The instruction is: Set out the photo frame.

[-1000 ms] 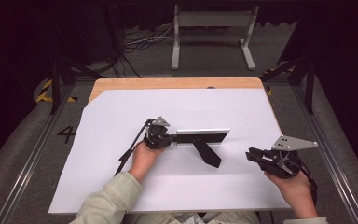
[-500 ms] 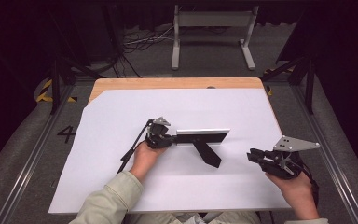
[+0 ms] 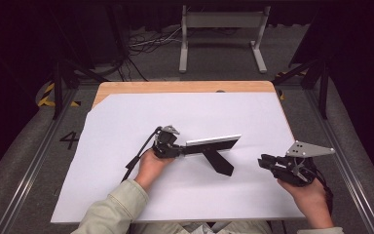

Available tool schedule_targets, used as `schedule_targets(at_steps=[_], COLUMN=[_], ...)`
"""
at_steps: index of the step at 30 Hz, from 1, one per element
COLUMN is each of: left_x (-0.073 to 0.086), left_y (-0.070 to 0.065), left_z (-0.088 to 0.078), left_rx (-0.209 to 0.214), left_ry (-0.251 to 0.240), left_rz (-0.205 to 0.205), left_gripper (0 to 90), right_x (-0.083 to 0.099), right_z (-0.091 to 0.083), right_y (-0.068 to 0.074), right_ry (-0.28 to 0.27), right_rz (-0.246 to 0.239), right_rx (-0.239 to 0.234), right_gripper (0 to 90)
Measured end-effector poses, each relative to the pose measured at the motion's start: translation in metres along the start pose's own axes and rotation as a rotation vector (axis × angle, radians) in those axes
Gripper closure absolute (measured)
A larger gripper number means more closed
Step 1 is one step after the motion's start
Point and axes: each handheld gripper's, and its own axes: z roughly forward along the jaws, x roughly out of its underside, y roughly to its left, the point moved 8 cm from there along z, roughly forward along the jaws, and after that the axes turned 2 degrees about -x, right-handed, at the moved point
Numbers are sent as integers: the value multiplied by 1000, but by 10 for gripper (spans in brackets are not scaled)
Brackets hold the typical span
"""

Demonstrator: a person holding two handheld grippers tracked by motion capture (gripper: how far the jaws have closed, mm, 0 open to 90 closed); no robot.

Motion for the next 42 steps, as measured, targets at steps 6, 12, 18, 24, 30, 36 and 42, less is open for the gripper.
schedule_targets(at_steps=[6, 12, 18, 24, 30, 36, 42], left_x=[5, 12, 17, 21, 25, 28, 30], left_y=[-8, -18, -27, -36, -47, -58, -71], left_z=[-2, -5, -6, -5, -5, -4, -1], left_rx=[7, 26, 42, 61, 77, 97, 127], left_ry=[23, 43, 52, 65, 83, 104, 128], left_rz=[19, 30, 39, 48, 63, 84, 106], left_gripper=[900, 900, 900, 900, 900, 900, 900], right_x=[-3, -7, -9, -13, -16, -17, -19], right_z=[2, 3, 4, 5, 6, 7, 6], right_y=[1, 1, 2, 2, 3, 3, 4], right_ry=[-2, -8, -9, -12, -15, -16, -21], right_rz=[-6, -12, -16, -20, -24, -29, -30], right_rx=[-7, -10, -13, -17, -23, -25, -24], right_gripper=[745, 745, 745, 745, 745, 745, 746])
